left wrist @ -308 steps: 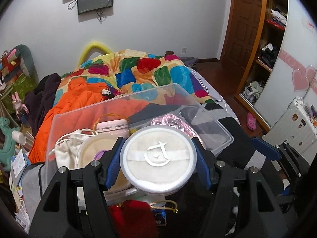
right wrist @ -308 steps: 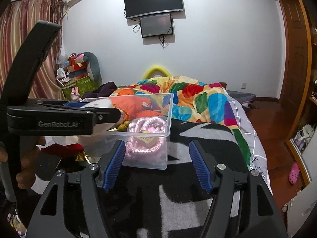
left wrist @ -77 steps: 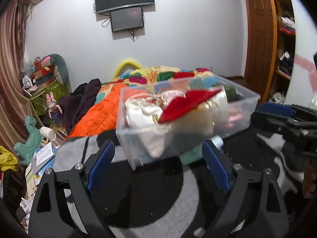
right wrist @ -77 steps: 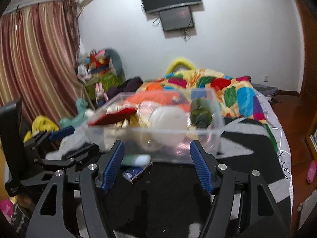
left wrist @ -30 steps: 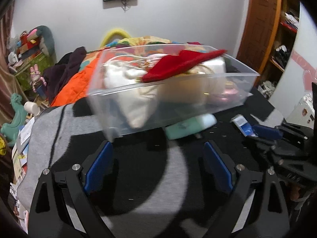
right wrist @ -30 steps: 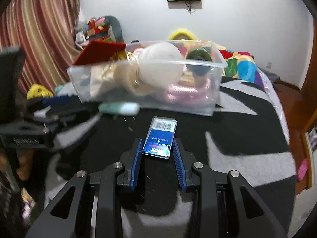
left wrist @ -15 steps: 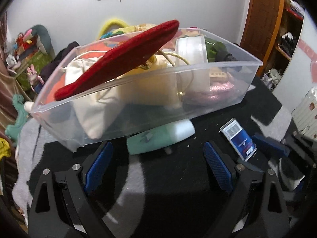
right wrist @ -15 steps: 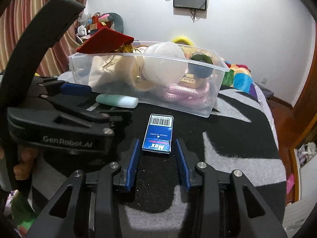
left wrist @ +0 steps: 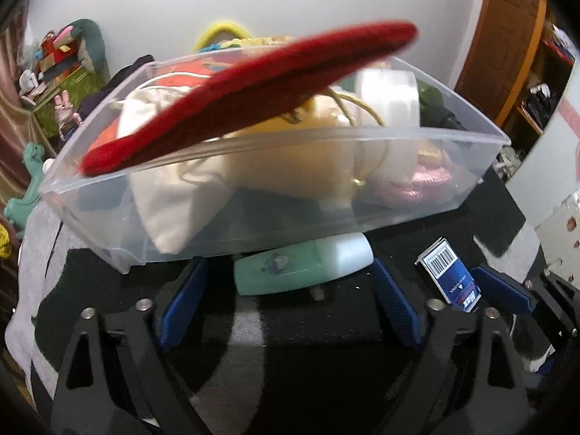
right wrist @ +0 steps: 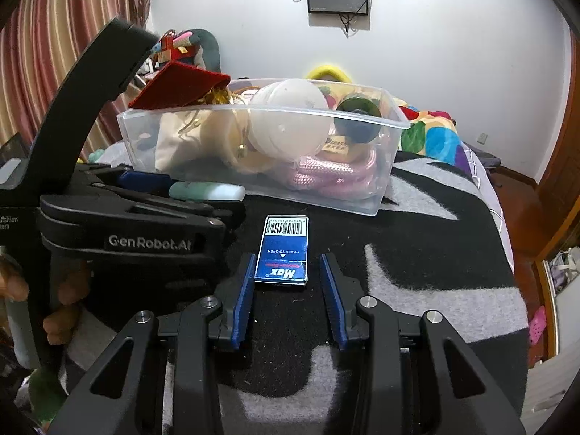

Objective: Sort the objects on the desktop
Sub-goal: 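Grasp the blue Max eraser box with the right tool while the left tool grasps the mint tube, then carry the eraser box and mint tube over the clear box with both tools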

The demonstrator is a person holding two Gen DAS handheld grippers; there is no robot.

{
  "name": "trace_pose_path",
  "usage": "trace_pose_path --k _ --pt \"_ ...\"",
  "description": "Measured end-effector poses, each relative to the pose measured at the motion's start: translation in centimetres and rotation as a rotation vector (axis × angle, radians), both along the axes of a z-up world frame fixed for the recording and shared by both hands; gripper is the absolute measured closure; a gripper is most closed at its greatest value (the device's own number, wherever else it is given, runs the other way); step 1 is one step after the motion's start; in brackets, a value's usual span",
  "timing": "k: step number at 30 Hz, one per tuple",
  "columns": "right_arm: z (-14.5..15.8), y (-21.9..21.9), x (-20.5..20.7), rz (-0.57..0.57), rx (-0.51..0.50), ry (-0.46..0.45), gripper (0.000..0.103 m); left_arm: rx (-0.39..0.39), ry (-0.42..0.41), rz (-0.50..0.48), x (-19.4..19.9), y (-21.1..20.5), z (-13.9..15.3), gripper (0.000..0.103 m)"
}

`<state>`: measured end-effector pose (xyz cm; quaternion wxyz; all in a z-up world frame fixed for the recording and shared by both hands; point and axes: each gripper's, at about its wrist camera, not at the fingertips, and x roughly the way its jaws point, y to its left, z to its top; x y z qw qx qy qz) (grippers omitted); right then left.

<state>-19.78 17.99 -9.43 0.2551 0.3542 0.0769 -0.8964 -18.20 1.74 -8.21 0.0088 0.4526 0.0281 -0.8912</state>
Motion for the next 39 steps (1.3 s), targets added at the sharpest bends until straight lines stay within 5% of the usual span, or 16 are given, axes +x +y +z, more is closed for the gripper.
trace_pose_path --k 2,15,20,39 --pt "0.0 0.2 -0.1 -0.007 -0.01 0.0 0.077 0.013 0.009 0.018 0.3 -0.4 0.0 0.03" --pt "2.0 3.0 -0.2 -0.027 -0.203 -0.019 0.078 0.041 0.109 0.004 3.3 -0.7 1.8 0.03" --pt "2.6 3.0 0.1 -0.033 -0.214 -0.004 0.078 0.102 0.136 -0.012 4.6 -1.6 2.6 0.03" --pt "7.4 2.4 0.4 -0.051 -0.296 0.086 0.078 0.116 0.329 0.046 9.0 -5.7 7.0 0.03"
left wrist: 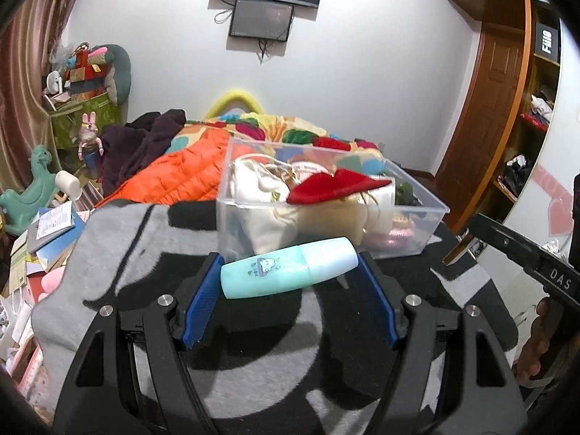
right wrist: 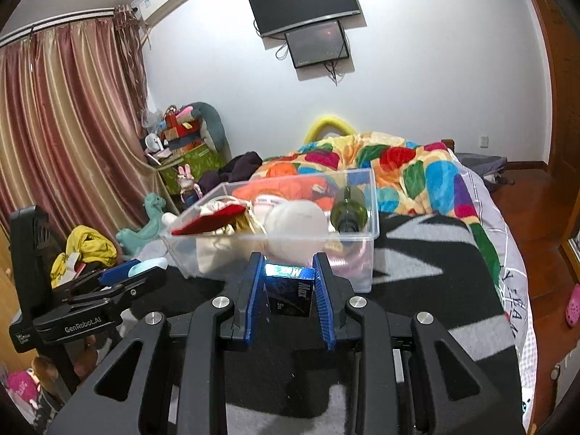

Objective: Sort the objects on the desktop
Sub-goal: 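Carry the eraser box and mint tube over the clear box with both tools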

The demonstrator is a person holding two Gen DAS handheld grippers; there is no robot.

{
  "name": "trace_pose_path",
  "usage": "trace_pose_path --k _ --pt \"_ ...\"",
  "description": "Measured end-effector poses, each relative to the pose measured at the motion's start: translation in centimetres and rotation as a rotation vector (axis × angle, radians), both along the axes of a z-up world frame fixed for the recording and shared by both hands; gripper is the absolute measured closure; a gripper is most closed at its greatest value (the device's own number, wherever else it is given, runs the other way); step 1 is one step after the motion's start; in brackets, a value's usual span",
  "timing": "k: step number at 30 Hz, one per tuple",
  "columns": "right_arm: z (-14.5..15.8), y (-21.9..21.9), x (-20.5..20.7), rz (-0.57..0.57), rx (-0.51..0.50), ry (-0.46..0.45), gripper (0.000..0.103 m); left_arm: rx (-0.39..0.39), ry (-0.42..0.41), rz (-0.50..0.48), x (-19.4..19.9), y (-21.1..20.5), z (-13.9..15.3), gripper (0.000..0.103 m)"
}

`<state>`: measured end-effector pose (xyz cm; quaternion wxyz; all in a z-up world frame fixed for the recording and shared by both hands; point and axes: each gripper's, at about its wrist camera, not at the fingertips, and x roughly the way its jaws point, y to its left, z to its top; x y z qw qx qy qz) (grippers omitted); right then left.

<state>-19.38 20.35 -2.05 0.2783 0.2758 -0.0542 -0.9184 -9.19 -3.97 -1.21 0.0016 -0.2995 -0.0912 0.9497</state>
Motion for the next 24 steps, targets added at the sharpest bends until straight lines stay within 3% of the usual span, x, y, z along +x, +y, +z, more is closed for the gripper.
trace_pose_path --k 16,24 --pt "3.5 -1.8 -1.2 -0.045 0.028 0.114 0.078 -0.028 0.124 0.007 -1.4 -1.6 4.5 0.03" --pt "4.7 -2.7 -2.4 -0.043 0.034 0.143 0.078 -0.078 0.125 -0.02 -3.9 -0.3 5.1 0.03"
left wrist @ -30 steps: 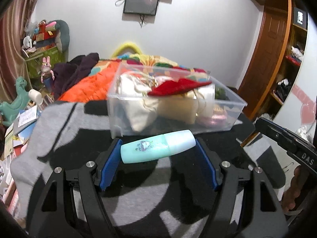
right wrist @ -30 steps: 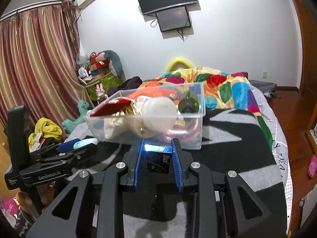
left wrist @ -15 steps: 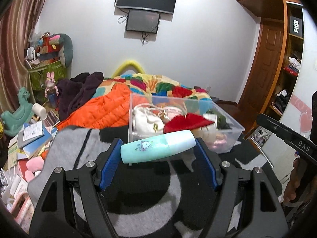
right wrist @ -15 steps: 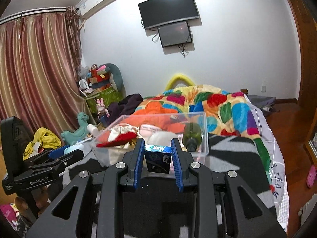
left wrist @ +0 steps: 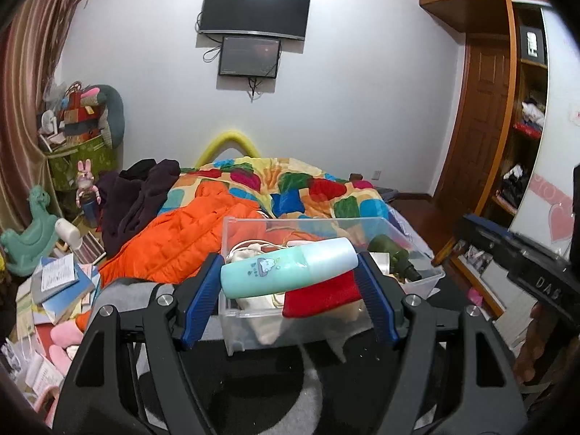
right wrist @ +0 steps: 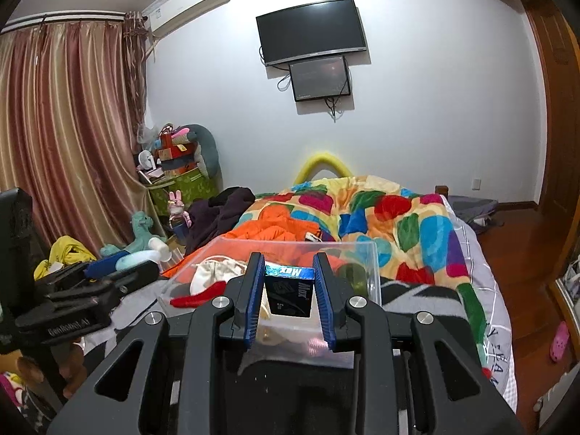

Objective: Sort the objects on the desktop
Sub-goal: 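Carry the eraser box and mint tube over the clear box with both tools, then drop the eraser box and mint tube into the clear box with both tools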

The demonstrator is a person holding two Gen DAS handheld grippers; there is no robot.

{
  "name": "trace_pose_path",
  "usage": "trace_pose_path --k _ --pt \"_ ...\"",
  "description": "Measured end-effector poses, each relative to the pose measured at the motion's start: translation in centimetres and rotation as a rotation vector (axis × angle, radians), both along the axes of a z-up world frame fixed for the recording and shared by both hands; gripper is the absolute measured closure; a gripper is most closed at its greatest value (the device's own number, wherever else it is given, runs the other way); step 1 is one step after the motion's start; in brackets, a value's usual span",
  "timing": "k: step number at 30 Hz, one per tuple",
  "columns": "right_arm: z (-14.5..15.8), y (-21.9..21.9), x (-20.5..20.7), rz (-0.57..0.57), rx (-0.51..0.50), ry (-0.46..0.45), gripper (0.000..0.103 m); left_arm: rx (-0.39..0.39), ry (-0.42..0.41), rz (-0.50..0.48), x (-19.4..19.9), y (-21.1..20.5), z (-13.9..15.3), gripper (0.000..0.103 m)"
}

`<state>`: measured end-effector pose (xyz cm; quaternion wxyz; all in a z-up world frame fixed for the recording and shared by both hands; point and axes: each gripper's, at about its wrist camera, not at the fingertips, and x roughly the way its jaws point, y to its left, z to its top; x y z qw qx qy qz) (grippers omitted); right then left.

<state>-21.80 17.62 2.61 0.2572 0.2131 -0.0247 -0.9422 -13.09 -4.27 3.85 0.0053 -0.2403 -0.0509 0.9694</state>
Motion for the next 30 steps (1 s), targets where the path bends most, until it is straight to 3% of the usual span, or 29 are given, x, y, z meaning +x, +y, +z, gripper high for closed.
trace_pose_path --k 4,15,22,30 --pt "0.4 -0.3 -0.7 -0.015 0.01 0.009 0.078 -0.011 0.01 0.002 -0.5 -0.3 0.0 0.03" --pt "-1.4 0.6 -3.6 -0.063 -0.002 -0.055 0.078 0.074 -0.063 0.037 -3.5 -2.2 -2.5 0.03" --pt "-3.3 0.4 -4.7 -0.064 0.005 -0.106 0.078 0.039 -0.118 0.044 -4.7 -1.3 -4.9 0.03" --pt "-5.3 -0.2 -5.0 -0.055 0.038 -0.145 0.078 -0.029 -0.129 0.034 -4.6 0.2 -5.6 0.03"
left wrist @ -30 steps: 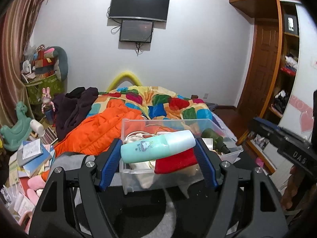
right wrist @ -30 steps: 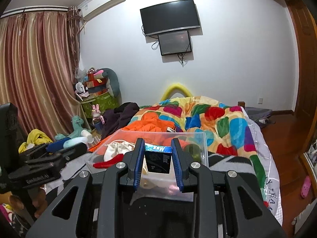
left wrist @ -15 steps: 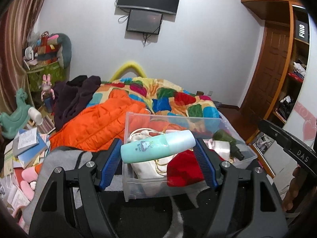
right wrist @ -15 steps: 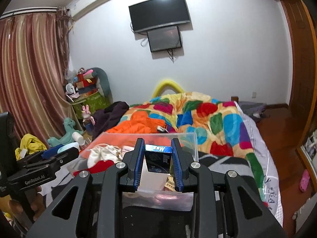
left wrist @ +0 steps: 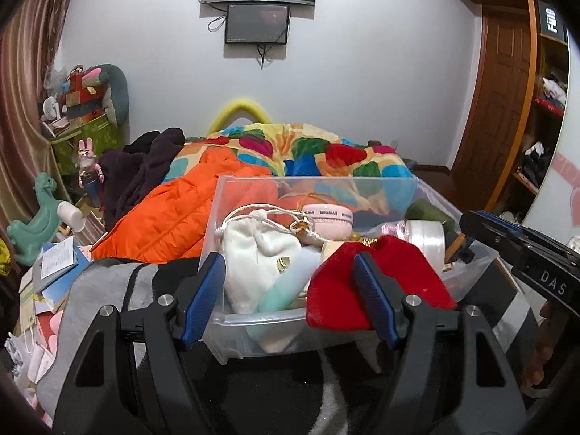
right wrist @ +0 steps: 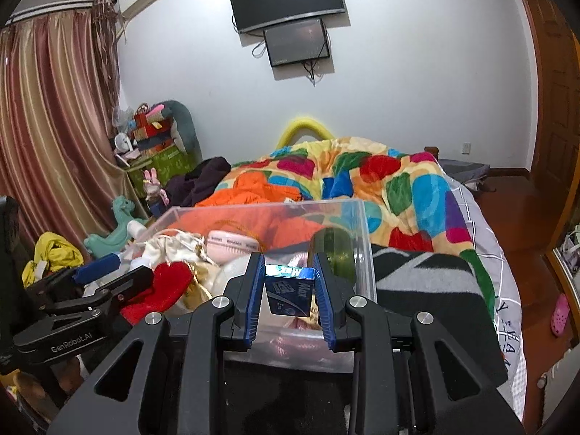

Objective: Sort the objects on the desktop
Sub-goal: 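Drop the eraser box and mint tube into the clear box with both tools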

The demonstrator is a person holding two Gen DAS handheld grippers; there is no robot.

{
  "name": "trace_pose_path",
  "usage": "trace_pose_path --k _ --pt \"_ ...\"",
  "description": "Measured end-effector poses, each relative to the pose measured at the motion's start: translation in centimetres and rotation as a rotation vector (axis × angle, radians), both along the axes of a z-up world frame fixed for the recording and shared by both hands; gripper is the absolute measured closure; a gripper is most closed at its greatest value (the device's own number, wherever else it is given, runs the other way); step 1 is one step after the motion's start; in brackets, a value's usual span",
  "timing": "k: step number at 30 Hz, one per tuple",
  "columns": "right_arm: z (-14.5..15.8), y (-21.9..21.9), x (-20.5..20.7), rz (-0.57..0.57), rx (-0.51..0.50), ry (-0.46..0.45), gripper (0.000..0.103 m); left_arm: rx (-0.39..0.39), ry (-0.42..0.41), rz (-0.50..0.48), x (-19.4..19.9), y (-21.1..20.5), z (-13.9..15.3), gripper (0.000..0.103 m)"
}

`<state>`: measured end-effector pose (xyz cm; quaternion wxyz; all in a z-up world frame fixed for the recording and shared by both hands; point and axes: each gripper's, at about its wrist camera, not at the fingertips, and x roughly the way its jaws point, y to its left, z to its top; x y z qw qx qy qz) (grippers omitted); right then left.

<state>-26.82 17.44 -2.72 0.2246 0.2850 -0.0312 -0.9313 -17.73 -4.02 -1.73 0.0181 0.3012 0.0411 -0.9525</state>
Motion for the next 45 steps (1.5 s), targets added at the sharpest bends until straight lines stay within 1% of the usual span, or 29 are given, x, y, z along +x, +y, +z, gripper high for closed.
trace_pose_path --k 5,10,13,14,16,17,18,20,23,27,28,29,31,35,38,41,43,45 --pt "-0.8 -0.2 0.1 -0.006 0.024 -0.015 0.078 0.021 -0.006 -0.006 -0.2 -0.3 -0.1 0.03" --pt "-1.2 0.0 0.2 -0.001 0.023 -0.017 0.078 -0.005 -0.006 -0.005 0.0 0.1 -0.3 0.029" --pt "-1.2 0.0 0.3 0.001 0.029 -0.016 0.077 -0.005 -0.004 -0.009 0.0 0.1 -0.3 0.027" --pt "-1.2 -0.1 0.4 0.0 0.03 -0.014 0.074 -0.004 -0.004 -0.011 0.0 0.1 -0.4 0.026" --pt "-1.2 -0.1 0.8 0.0 0.036 -0.005 0.064 -0.003 -0.001 -0.015 0.1 0.1 -0.4 0.025" --pt "-1.1 -0.1 1.0 -0.004 0.037 0.002 0.055 -0.003 0.0 -0.017 0.1 0.1 -0.4 0.024" --pt "-1.1 -0.1 1.3 -0.011 0.037 0.011 0.05 -0.002 0.001 -0.019 0.2 0.1 -0.3 0.023" --pt "-0.9 0.1 1.8 -0.018 0.036 0.026 0.05 -0.002 0.002 -0.022 0.2 0.1 -0.2 0.022" --pt "-0.8 0.4 2.1 -0.022 0.026 0.023 0.05 -0.004 0.004 -0.022 0.3 0.1 -0.2 0.022" --pt "-0.6 0.9 2.8 -0.033 0.03 0.027 0.049 0.002 0.002 -0.038 0.4 0.3 0.1 0.015" --pt "-0.5 1.2 3.3 -0.039 0.034 0.032 0.047 0.0 0.004 -0.036 0.5 0.3 0.2 0.014" --pt "-0.5 1.2 3.6 -0.042 0.038 0.033 0.042 -0.004 0.006 -0.032 0.6 0.3 0.3 0.014" --pt "-0.2 1.5 4.4 -0.055 0.054 0.054 0.041 -0.004 0.008 -0.026 0.8 0.3 0.6 0.013" --pt "0.7 1.3 5.7 -0.058 0.084 0.088 0.04 0.032 0.013 -0.026 1.6 0.0 1.5 0.011" --pt "1.2 0.9 6.4 -0.047 0.092 0.11 0.032 0.05 0.033 -0.017 2.8 -0.2 2.1 0.008" --pt "1.5 0.5 7.3 -0.038 0.112 0.136 0.031 0.076 0.049 -0.007 4.0 -0.3 2.6 0.006" --pt "1.5 0.3 7.7 -0.038 0.124 0.143 0.03 0.133 0.038 -0.028 4.7 -0.5 2.6 0.006" --pt "1.4 0.5 8.1 -0.043 0.13 0.147 0.026 0.183 0.037 -0.039 5.3 -0.5 2.5 0.006"
